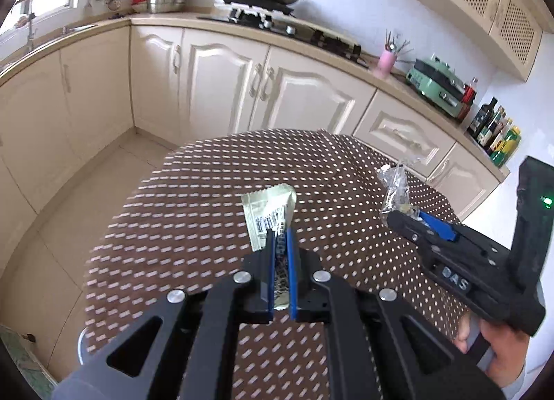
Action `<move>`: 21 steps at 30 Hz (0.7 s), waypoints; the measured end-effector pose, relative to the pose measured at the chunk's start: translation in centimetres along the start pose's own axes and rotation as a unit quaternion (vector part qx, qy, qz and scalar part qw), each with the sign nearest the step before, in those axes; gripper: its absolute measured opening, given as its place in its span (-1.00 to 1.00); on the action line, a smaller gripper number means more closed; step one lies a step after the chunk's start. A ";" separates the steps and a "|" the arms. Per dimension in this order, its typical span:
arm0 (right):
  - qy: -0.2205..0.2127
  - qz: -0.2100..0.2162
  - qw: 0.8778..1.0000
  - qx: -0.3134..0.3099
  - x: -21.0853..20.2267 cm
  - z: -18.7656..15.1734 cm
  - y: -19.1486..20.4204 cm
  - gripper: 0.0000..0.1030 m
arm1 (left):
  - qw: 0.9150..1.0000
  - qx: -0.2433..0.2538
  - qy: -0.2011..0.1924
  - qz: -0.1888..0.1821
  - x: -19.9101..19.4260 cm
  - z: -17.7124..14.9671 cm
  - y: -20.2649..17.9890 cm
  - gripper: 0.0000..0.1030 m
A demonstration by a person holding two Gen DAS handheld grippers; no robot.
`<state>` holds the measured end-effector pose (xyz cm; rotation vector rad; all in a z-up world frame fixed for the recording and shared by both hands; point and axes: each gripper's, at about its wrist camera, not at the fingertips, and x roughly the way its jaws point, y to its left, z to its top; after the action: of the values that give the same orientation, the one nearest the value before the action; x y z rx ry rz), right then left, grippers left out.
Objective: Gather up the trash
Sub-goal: 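Grasp the barcode wrapper with the left tool while the right tool grasps the clear bag, then carry the wrapper and the clear bag over the blue bin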
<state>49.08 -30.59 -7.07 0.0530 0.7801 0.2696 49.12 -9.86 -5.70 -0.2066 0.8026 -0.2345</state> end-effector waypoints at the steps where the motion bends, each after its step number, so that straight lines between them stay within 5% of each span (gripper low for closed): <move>1: -0.006 0.018 1.000 -0.006 -0.9 -0.1 1.6 -0.25 | 1.000 -0.002 -0.004 0.000 -0.9 -0.2 0.5 -0.89; 11: -0.034 0.152 0.984 -0.083 -4.8 -2.2 18.3 -0.24 | 0.995 -0.064 -0.047 0.067 -13.4 -5.5 11.7 -0.89; 21: 0.020 0.224 0.962 -0.154 -2.0 -9.4 34.1 -0.24 | 0.979 -0.156 -0.040 0.123 -19.8 -15.5 25.0 -0.89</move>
<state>33.61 1.30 -7.44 -0.0712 0.7525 0.8231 27.71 18.17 -9.43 -0.4058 0.7739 0.1334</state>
